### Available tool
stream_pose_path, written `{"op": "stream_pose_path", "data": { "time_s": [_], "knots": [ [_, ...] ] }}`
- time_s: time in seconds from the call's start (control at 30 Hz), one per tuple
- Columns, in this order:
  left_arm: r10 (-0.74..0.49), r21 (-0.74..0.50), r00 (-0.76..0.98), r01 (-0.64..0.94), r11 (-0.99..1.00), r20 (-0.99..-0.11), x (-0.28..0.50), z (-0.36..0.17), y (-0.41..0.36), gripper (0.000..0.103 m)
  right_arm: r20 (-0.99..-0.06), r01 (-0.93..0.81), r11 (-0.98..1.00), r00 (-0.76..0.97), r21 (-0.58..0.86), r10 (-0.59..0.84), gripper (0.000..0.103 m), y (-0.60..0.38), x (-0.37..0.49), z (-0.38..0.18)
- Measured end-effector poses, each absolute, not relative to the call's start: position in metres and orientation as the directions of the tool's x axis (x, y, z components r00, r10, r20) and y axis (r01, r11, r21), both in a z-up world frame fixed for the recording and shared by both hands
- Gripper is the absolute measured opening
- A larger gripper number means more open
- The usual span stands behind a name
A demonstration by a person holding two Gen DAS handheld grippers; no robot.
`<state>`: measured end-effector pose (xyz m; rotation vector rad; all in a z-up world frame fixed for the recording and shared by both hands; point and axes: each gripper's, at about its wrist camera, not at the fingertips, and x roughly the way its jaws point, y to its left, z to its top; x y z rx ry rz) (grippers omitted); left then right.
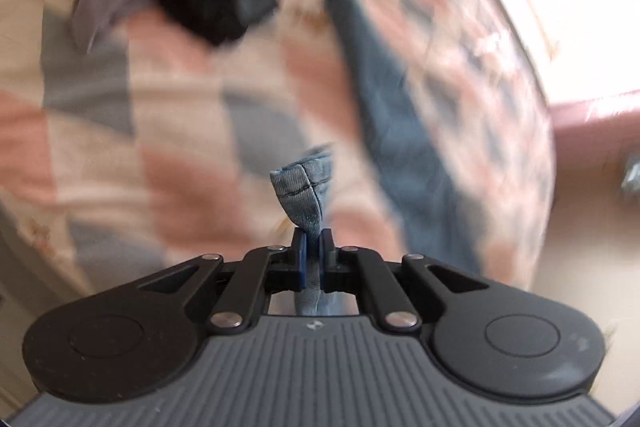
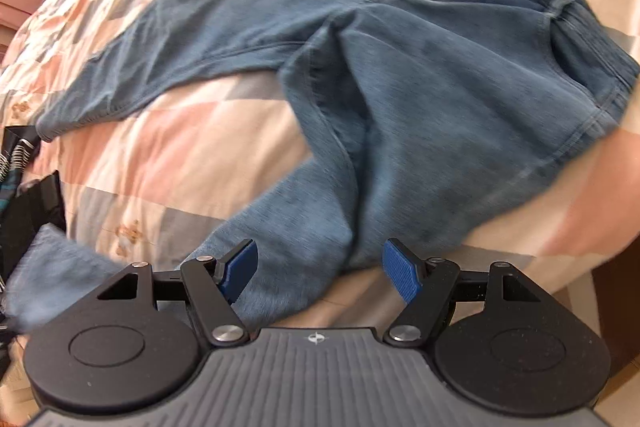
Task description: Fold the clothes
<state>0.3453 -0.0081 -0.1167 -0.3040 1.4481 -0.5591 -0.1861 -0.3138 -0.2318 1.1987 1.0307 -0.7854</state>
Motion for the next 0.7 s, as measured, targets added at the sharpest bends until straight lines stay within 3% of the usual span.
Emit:
{"op": "stream_pose_path", "data": {
  "time_s": [0.13,0.27,0.37,0.57,0.7],
  "knots": [
    [-0.473,-0.439,0.153,0.212,0.873,-0.867,0.406,-0.118,-0.09,0.008,-0.93,0.901,0.24,0.367,0.361,0.018,0.072,-0.318,-0.167,-0.231],
    [-0.352,-0.304,0.182,0.245,0.921,-0.918,0.446,-0.157,-0.148,0.02,-0.929,0.895,0.275,0.369,0.351,-0.015,0.072,-0.317,-0.157,-0.217],
    [-0.324,-0.267,0.18,0.283,0.921,-0.929,0.445,-0.189,-0.143,0.04,-0.921,0.895,0.272,0.383,0.353,-0.066,0.077,-0.316,-0.163,-0.203],
    [-0.327,-0.323,-0.029,0.25,0.913,-0.945,0.413,-0.288,-0.086,0.033,-0.931,0.935,0.11,0.349,0.338,-0.104,0.078,-0.315,-0.191,-0.21],
    [-0.346,-0.349,-0.06,0.275,0.896,-0.936,0.392,-0.315,-0.089,0.035,-0.935,0.938,0.095,0.342,0.333,-0.094,0.078,-0.315,-0.189,-0.216]
  ]
}}
